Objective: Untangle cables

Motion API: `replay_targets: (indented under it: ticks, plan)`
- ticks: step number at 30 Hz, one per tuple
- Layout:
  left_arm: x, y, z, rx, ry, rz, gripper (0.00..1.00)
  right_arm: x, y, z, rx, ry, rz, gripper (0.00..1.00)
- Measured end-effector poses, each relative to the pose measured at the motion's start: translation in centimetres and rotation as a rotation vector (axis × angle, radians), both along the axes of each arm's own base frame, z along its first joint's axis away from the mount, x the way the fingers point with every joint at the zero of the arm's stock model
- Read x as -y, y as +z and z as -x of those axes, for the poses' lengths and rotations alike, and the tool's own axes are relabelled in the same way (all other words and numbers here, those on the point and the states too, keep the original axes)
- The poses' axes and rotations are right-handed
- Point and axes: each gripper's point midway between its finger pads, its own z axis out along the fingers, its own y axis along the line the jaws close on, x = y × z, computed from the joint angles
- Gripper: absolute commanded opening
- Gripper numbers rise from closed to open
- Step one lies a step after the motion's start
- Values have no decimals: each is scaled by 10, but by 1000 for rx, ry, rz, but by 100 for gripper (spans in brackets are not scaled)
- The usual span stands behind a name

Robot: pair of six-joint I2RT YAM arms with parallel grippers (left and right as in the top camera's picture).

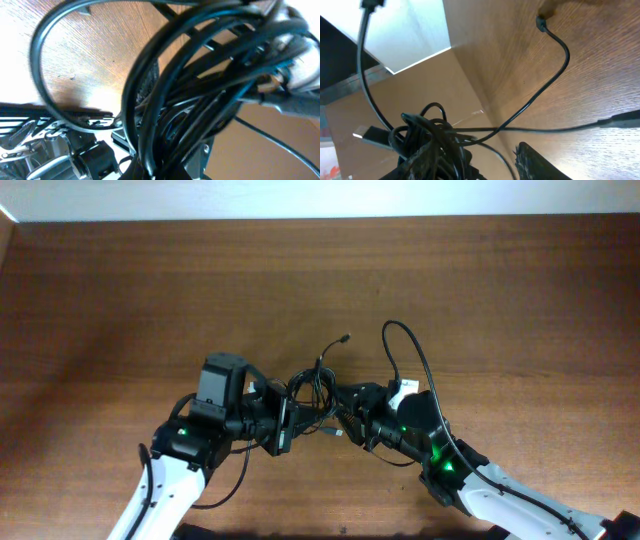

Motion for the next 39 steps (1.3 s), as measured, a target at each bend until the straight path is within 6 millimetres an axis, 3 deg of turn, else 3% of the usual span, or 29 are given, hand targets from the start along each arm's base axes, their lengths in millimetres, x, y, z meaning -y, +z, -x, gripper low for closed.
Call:
replay_targets:
  ticks: [3,8,12,13,15,17,18,19,20,22,24,25,28,29,32,34,36,39]
  plan:
    - [-1,-20,-6,-68,12,-32,0,-1,0,0,35,20,22,55]
    - [-13,-58,-15,-132,-1,-92,0,-4,2,3,240,126,154,59]
    - [-25,-57,-29,130,-146,-133,0,16,-31,0,345,167,440,59]
    - [-32,-55,-33,205,-177,-140,0,27,-50,4,302,181,534,59]
    - [-46,-60,-34,237,-198,-150,0,39,-68,9,258,193,619,59]
    - [-47,-72,-33,205,-216,-148,0,43,-73,11,245,199,648,59]
    - [-47,-91,-30,131,-231,-141,10,48,-80,14,224,210,674,59]
    - [-46,-102,-27,83,-236,-131,29,49,-83,17,212,215,684,59]
    - [-45,-112,-24,33,-240,-112,63,51,-85,18,201,219,695,59]
    - [-44,-136,-16,-97,-229,-94,69,54,-89,21,188,230,711,59]
    - [-47,-147,-16,-128,-219,-116,91,54,-90,21,195,238,719,62]
    - [-50,-151,-19,-111,-218,-147,93,54,-90,21,196,239,719,63]
    - [-60,-147,-37,-2,-241,-236,93,58,-95,25,175,251,738,65]
    - [-65,-141,-53,104,-275,-294,96,58,-96,26,172,253,740,65]
    - [-73,-99,-90,453,-399,-455,91,59,-97,27,168,254,747,67]
    - [-79,-93,-81,482,-466,-569,93,59,-97,27,170,258,750,71]
    - [-80,-99,-66,456,-548,-683,88,60,-97,27,176,264,756,71]
    - [-62,-108,-49,463,-675,-798,79,62,-101,30,176,286,780,75]
